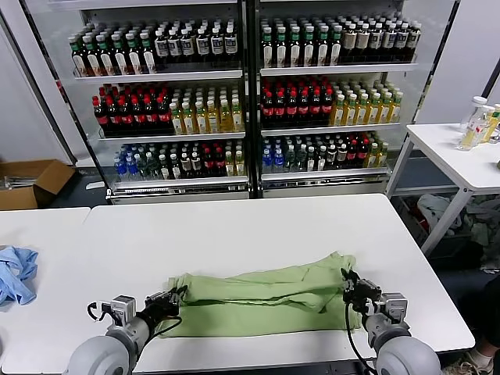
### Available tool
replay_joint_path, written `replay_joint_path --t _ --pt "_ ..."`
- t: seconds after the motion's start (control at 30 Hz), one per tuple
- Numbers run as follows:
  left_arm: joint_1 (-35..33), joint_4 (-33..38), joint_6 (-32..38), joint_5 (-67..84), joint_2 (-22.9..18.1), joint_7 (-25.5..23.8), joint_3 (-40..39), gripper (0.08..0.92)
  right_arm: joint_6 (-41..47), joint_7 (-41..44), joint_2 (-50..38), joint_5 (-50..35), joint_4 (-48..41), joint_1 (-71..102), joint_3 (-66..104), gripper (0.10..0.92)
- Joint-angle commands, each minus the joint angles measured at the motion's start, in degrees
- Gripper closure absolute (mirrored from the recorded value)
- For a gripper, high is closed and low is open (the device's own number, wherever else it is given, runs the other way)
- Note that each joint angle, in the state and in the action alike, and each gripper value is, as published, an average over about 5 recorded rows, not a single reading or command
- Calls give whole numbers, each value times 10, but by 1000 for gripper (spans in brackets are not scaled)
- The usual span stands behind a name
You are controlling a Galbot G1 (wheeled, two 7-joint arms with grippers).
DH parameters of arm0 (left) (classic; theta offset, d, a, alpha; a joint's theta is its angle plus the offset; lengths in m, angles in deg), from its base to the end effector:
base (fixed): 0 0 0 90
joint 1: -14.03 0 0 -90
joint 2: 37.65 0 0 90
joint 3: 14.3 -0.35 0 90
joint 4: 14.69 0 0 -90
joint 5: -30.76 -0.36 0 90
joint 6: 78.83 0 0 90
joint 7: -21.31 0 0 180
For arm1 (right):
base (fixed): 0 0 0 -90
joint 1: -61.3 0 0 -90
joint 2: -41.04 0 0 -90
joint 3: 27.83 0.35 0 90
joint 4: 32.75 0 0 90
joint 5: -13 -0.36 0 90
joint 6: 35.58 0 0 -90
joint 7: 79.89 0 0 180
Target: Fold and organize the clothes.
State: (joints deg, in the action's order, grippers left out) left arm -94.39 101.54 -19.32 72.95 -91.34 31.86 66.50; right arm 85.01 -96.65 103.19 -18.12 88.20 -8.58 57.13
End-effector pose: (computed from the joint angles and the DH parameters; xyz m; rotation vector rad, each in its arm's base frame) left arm 0.2442 0.0714 -0.2757 -0.3279 -2.5324 0.0524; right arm 0.2343 -0.0530 -0.2546 0.0808 -2.6920 0.0243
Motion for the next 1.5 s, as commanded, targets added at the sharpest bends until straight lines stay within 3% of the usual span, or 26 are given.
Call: replay_joint_path --t 0.03,0.3,0.5,0.67,0.77,1.23,1.5 --pt "-27 7 27 -99 -21 37 -9 736 -5 5 7 32 22 30 6 654" --pt "-67 38 41 -213 -81 120 -5 502 -10 5 8 34 39 44 6 420" --pt "-68 21 22 -207 -111 130 -13 329 -12 4 8 33 37 45 3 255" --pt "-64 10 8 -183 -120 126 -16 220 -14 4 6 31 37 44 2 206" --pt "-64 5 3 -172 -118 121 -15 261 -14 3 5 29 38 42 2 203" --pt "-46 -20 0 -56 -99 104 3 666 -16 3 4 24 41 37 7 202" --pt "-31 -36 12 2 -65 104 76 883 -21 4 3 21 40 31 7 203"
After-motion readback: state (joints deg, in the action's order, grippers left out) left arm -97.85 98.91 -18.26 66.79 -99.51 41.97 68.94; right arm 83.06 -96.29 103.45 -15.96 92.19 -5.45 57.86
